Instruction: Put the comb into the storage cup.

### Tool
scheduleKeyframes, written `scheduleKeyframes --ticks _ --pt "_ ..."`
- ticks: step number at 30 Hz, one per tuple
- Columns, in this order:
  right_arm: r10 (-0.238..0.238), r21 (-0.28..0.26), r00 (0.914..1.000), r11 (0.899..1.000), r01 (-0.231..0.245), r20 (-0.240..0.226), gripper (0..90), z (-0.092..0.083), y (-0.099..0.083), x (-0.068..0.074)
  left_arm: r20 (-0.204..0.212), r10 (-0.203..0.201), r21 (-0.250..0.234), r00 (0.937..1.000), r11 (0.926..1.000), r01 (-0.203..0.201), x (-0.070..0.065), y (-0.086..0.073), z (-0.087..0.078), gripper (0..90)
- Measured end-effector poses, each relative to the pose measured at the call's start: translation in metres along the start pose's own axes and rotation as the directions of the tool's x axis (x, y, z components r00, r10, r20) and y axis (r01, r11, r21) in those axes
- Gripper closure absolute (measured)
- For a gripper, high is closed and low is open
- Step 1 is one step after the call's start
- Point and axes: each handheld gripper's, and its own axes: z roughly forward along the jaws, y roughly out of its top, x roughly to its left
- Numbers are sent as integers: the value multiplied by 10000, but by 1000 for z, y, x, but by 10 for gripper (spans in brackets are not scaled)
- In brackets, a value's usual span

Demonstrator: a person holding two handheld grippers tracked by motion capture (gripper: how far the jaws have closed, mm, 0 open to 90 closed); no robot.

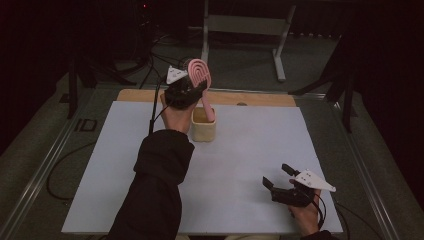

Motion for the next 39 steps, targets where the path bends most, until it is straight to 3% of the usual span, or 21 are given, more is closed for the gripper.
scheduleKeyframes --ticks 39 --pt "-38 24 10000 10000 38 -22 88 1 0 0 -322 -223 215 9992 9995 230 3 -19 8 647"
